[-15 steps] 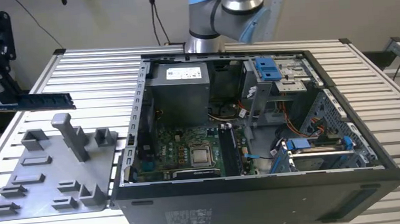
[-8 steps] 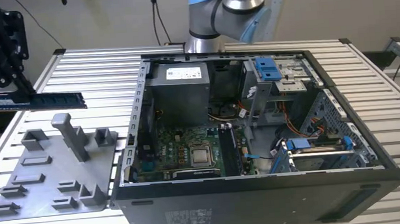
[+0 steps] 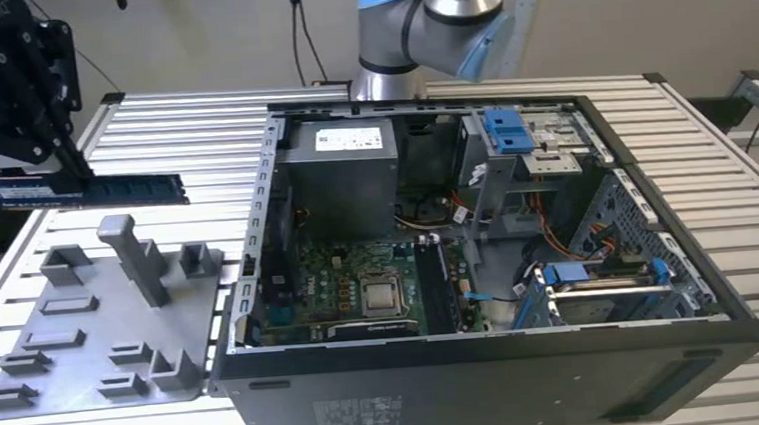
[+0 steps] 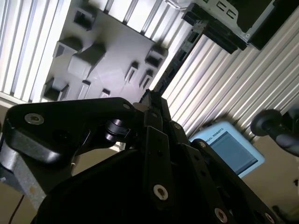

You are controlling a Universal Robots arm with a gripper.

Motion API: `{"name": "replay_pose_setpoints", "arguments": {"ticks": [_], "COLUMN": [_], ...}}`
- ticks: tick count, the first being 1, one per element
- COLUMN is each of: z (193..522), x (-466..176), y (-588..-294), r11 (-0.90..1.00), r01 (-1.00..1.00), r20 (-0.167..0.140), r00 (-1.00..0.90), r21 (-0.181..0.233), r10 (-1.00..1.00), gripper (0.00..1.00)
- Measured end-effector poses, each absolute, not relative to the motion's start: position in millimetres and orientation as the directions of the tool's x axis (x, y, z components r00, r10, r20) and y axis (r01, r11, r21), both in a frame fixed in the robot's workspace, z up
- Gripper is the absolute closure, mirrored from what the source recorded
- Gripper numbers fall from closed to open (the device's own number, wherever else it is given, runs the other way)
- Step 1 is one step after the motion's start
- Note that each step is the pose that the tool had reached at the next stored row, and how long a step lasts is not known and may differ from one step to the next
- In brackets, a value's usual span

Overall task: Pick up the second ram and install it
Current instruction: 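Pick up the second ram and move it above second insertion slot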

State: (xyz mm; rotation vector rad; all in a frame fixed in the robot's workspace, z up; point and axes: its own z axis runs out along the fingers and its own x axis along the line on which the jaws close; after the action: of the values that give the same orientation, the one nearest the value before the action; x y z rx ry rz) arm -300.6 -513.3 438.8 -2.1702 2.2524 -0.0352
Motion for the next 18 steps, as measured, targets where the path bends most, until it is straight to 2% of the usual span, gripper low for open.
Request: {"name": "replay_pose_setpoints", "arguments": {"ticks": [18], "z": [438.8], "x": [-255.0], "y": [-513.3], "r11": [0.037], "r01": [-0.999], "r20": [0.006], "r00": [-0.037], "r21": [-0.018], "r10": [-0.999], "gripper": [0.86]}}
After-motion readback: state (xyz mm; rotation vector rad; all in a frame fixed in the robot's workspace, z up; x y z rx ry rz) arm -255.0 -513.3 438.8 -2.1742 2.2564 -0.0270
